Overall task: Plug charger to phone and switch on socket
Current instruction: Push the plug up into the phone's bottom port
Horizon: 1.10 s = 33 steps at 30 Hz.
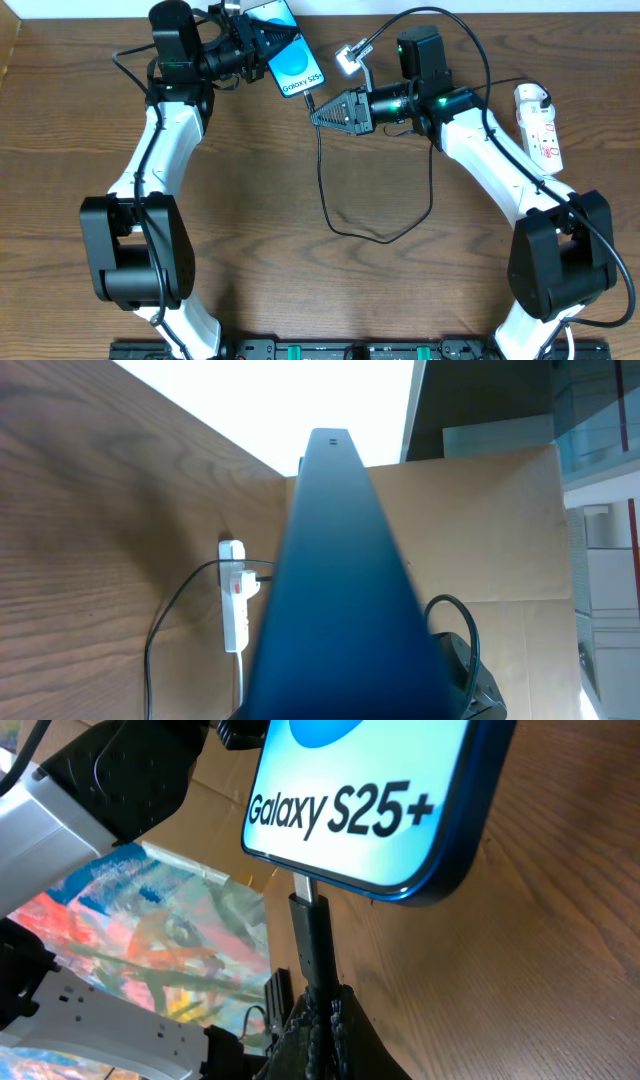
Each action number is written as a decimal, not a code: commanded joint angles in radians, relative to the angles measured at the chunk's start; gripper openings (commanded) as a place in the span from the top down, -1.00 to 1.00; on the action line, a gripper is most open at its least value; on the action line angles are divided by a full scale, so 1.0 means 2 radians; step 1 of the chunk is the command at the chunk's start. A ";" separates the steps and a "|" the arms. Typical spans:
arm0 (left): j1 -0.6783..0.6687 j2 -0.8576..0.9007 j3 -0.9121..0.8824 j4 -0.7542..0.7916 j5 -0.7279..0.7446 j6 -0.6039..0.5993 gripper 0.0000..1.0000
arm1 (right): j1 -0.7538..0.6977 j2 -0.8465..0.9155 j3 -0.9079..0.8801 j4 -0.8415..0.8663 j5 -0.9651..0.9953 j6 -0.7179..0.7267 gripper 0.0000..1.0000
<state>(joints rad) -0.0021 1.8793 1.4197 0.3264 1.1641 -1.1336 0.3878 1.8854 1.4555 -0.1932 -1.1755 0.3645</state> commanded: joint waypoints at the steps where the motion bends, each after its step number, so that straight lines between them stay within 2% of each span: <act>1: -0.004 -0.007 0.003 0.006 0.016 -0.004 0.85 | 0.002 -0.015 -0.002 0.020 0.006 0.026 0.97; 8: -0.004 -0.007 0.002 0.006 0.016 -0.004 0.85 | 0.002 -0.015 -0.002 0.068 -0.003 0.069 0.97; 33: -0.004 -0.007 0.001 0.006 0.028 0.020 0.86 | -0.002 -0.015 -0.001 0.131 -0.001 0.146 0.98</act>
<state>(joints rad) 0.0051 1.8793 1.4197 0.3374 1.1427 -1.1343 0.3927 1.8854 1.4364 0.0395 -1.2266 0.6304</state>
